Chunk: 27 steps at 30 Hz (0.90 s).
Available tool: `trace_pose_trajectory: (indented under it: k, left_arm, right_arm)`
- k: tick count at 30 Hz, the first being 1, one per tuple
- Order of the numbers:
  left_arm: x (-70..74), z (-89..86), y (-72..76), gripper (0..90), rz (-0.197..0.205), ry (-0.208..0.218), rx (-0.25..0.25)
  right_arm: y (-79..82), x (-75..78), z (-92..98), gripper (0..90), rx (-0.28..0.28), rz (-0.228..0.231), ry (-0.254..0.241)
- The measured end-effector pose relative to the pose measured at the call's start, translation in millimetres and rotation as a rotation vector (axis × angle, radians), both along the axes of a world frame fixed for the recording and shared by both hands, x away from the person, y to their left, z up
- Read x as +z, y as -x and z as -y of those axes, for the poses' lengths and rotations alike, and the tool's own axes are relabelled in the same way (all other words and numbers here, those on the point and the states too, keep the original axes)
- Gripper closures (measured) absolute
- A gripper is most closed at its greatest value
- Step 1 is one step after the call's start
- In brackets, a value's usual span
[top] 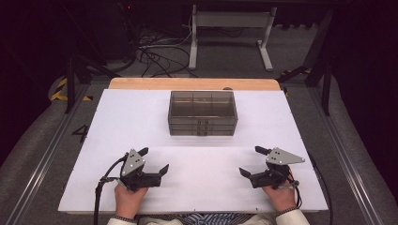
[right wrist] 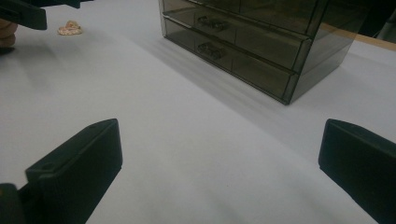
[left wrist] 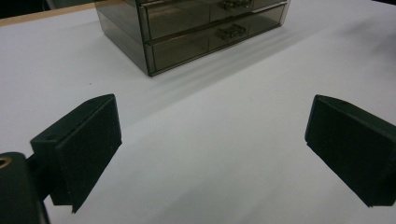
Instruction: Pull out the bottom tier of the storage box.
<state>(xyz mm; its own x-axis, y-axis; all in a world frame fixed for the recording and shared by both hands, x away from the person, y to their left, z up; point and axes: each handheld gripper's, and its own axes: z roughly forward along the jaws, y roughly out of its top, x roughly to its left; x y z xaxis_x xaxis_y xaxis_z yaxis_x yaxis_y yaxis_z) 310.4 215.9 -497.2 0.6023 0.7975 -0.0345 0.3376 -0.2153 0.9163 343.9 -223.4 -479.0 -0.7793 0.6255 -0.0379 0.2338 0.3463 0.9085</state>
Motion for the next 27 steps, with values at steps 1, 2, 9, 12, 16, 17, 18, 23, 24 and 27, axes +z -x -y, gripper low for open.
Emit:
trace_pose_trajectory:
  k: [1,2,9,12,16,17,18,23,24,27]
  left_arm:
    - [-0.1,0.3,0.2,4.5,-0.005,0.002,-0.002]
    - [-0.1,0.4,-0.1,4.5,-0.004,0.000,-0.004]
    - [0.0,0.5,-0.5,4.5,-0.001,-0.002,-0.002]
    - [0.1,0.5,-0.3,4.5,-0.004,0.000,-0.002]
    - [0.1,0.4,-0.7,4.5,-0.003,-0.004,-0.002]
    - [0.1,0.3,-0.8,4.5,0.000,-0.006,-0.002]
    - [0.1,0.3,-0.7,4.5,-0.002,-0.005,-0.003]
    - [0.0,-0.1,-0.7,4.5,-0.005,0.003,-0.005]
    - [0.0,0.1,-0.5,4.5,-0.006,0.007,-0.004]
    - [0.1,-0.1,-0.6,4.6,-0.004,0.004,-0.006]
  right_arm:
    - [0.1,0.0,-0.1,0.2,0.000,0.001,0.001]
    - [0.0,0.0,-0.1,0.3,-0.001,0.001,0.001]
    - [-2.1,-0.7,-2.6,0.4,0.008,-0.010,0.011]
    - [-2.3,-0.1,-5.3,0.4,0.011,-0.015,0.021]
    - [-5.4,1.5,-9.8,0.4,0.008,-0.018,0.038]
    - [-6.3,2.7,-10.9,0.5,0.010,-0.019,0.031]
    - [-7.1,4.5,-12.4,0.6,0.009,-0.021,0.026]
    - [-11.7,15.9,-24.7,0.9,0.026,-0.007,0.029]
    - [-13.0,17.7,-27.1,1.0,0.029,-0.005,0.036]
    - [-16.6,20.3,-33.8,1.3,0.035,-0.004,0.038]
